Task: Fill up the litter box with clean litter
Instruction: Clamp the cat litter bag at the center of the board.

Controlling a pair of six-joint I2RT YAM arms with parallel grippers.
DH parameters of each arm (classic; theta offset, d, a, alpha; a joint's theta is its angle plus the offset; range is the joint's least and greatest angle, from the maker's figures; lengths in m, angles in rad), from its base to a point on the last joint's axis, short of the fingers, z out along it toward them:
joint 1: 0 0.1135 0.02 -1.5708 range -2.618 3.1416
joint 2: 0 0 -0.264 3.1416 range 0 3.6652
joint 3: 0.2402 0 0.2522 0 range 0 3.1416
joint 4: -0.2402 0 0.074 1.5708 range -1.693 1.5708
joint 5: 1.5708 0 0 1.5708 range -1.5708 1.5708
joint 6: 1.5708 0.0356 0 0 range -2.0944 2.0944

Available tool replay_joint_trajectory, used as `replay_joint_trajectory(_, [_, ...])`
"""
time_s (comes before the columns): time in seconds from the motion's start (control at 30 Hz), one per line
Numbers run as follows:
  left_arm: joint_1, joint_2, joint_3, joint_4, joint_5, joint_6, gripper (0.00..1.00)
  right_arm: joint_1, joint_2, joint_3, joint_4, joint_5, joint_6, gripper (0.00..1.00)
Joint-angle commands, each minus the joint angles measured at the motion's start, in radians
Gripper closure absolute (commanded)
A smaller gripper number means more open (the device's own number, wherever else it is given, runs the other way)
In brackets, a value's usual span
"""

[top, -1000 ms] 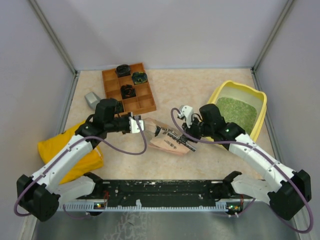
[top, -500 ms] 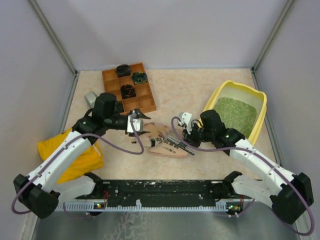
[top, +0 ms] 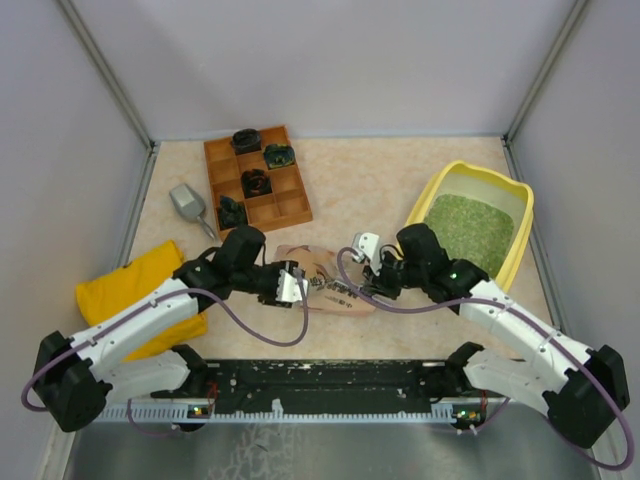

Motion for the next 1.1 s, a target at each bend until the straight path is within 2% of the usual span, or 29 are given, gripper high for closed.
replay_joint_trajectory(0.0, [-0.006,-0.039,-0.043,0.081,-0.157,0.033,0.45,0.012,-0.008,0.006,0.017,0.039,-0.040,1.00])
replay_joint_trajectory(0.13, [-0.006,-0.060,-0.072,0.136,-0.189,0.045,0.45,0.016,-0.008,0.002,0.020,0.045,-0.047,1.00])
replay_joint_trajectory(0.2, [-0.006,-0.058,-0.071,0.119,-0.194,0.060,0.51,0.017,-0.008,0.003,0.020,0.049,-0.054,1.00])
replay_joint_trajectory(0.23, [-0.006,-0.058,-0.072,0.110,-0.198,0.066,0.58,0.018,-0.008,0.003,0.016,0.053,-0.059,1.00])
replay_joint_trajectory(0.33, [-0.006,-0.071,-0.072,0.101,-0.209,0.070,0.87,0.032,-0.009,0.003,0.003,0.060,-0.079,1.00])
replay_joint_trajectory(0.43, [-0.006,-0.093,-0.082,0.118,-0.181,0.081,0.99,0.065,-0.012,0.003,0.006,0.072,-0.117,1.00])
replay_joint_trajectory(0.77, [-0.005,-0.133,-0.103,0.193,-0.113,0.095,1.00,0.109,0.081,0.112,-0.006,0.114,-0.173,1.00])
replay_joint_trajectory(1.07, [-0.007,-0.127,-0.091,0.196,-0.102,0.093,1.00,0.169,0.115,0.150,0.057,0.128,-0.147,1.00])
